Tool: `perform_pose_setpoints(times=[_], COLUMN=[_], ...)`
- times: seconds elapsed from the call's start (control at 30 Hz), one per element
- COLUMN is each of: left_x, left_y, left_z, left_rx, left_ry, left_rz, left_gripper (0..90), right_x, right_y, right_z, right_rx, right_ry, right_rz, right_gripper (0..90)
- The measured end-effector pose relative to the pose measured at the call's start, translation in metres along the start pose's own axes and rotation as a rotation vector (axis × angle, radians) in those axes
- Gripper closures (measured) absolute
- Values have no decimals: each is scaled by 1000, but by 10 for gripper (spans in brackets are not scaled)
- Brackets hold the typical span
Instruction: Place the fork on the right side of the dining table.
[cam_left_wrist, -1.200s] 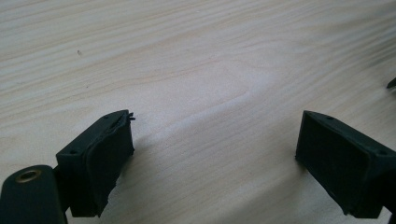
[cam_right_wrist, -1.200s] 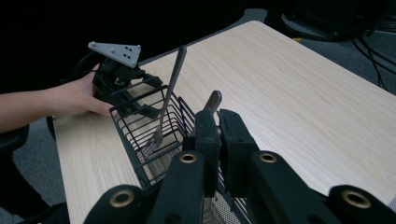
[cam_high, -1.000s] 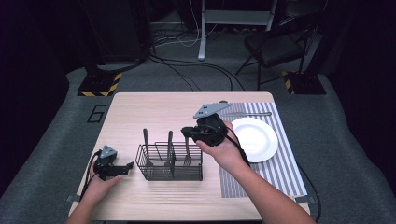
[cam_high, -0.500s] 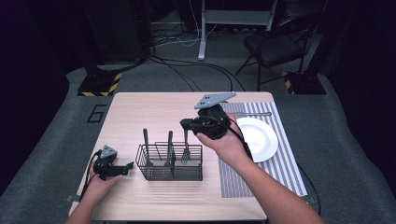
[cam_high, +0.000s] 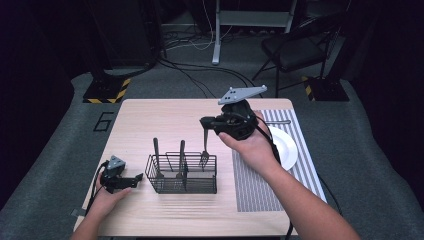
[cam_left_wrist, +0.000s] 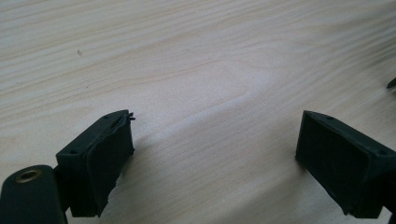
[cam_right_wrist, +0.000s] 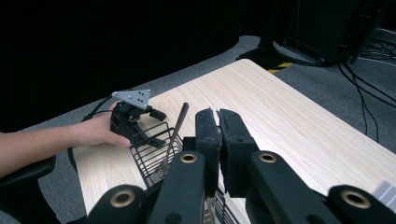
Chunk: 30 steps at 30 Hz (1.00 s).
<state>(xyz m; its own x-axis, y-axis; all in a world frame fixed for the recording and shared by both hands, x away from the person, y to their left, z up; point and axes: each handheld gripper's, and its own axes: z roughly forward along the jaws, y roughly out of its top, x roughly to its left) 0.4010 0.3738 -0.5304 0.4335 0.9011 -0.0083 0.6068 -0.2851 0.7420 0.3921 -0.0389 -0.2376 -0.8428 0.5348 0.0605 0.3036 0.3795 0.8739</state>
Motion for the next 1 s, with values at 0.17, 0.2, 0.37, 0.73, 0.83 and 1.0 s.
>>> perform_pose_setpoints(times=[0.17, 0.2, 0.37, 0.73, 0.83, 1.0], left_x=[0, 0, 0, 0, 0, 0], left_y=[0, 0, 0, 0, 0, 0], left_z=[0, 0, 0, 0, 0, 0], left_rx=[0, 0, -1, -1, -1, 0], left_ry=[0, 0, 0, 0, 1, 1], left_rz=[1, 0, 0, 0, 0, 0], left_gripper=[107, 107, 107, 107, 107, 107], right_x=[-5, -6, -11, -23, -26, -31], right_y=[-1, -1, -3, -11, -16, -27], right_z=[-7, -9, -19, -41, -46, -51], right_rx=[0, 2, -8, -34, -29, -36], right_ry=[-10, -14, -32, -81, -96, -109], right_rz=[11, 8, 24, 46, 52, 66], right_gripper=[868, 868, 868, 867, 868, 867])
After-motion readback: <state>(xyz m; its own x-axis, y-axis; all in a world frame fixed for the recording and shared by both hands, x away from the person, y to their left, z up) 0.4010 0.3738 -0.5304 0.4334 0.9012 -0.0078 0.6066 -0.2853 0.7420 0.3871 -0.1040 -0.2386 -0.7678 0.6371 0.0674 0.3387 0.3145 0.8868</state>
